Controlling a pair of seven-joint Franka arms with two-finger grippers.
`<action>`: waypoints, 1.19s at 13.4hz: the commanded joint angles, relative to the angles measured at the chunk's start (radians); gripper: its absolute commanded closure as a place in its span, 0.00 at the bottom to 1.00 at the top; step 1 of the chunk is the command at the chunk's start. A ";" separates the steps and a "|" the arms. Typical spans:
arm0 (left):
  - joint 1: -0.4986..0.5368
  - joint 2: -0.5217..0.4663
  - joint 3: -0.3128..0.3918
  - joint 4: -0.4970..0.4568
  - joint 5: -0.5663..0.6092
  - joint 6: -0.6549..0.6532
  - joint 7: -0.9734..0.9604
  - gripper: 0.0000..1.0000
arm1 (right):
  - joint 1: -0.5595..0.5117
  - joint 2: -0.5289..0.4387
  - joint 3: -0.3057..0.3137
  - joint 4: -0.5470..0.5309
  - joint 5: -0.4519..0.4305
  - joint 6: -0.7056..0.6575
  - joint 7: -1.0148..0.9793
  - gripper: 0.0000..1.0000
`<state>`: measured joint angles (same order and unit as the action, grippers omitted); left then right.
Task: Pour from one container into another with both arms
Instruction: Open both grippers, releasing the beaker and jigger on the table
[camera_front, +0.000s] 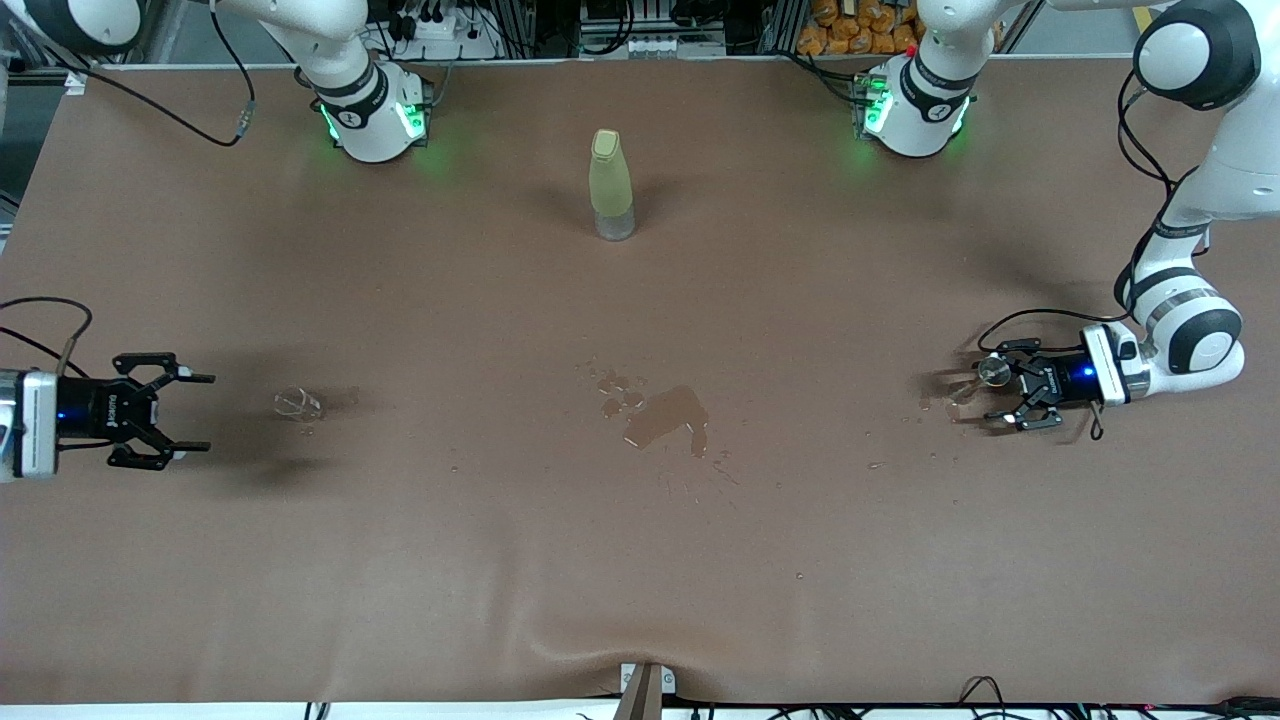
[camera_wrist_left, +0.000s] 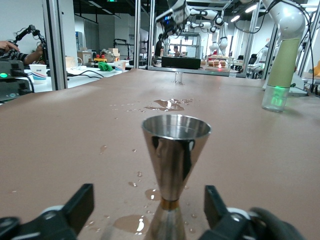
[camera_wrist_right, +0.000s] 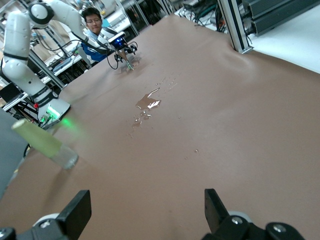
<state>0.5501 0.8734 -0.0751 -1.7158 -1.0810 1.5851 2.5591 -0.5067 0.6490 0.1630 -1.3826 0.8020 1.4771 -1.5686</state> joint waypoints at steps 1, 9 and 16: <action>0.007 -0.069 0.020 0.004 0.073 0.003 -0.063 0.00 | 0.066 -0.109 -0.008 -0.029 -0.081 0.011 0.239 0.00; 0.010 -0.352 0.060 0.044 0.318 0.030 -0.765 0.00 | 0.252 -0.401 -0.042 -0.243 -0.207 0.207 0.735 0.00; -0.142 -0.571 0.049 0.047 0.582 0.179 -1.381 0.00 | 0.514 -0.583 -0.266 -0.248 -0.536 0.197 1.122 0.00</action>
<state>0.4394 0.3607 -0.0271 -1.6451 -0.5590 1.7373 1.3385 -0.0101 0.1377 -0.0816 -1.5918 0.3605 1.6733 -0.5368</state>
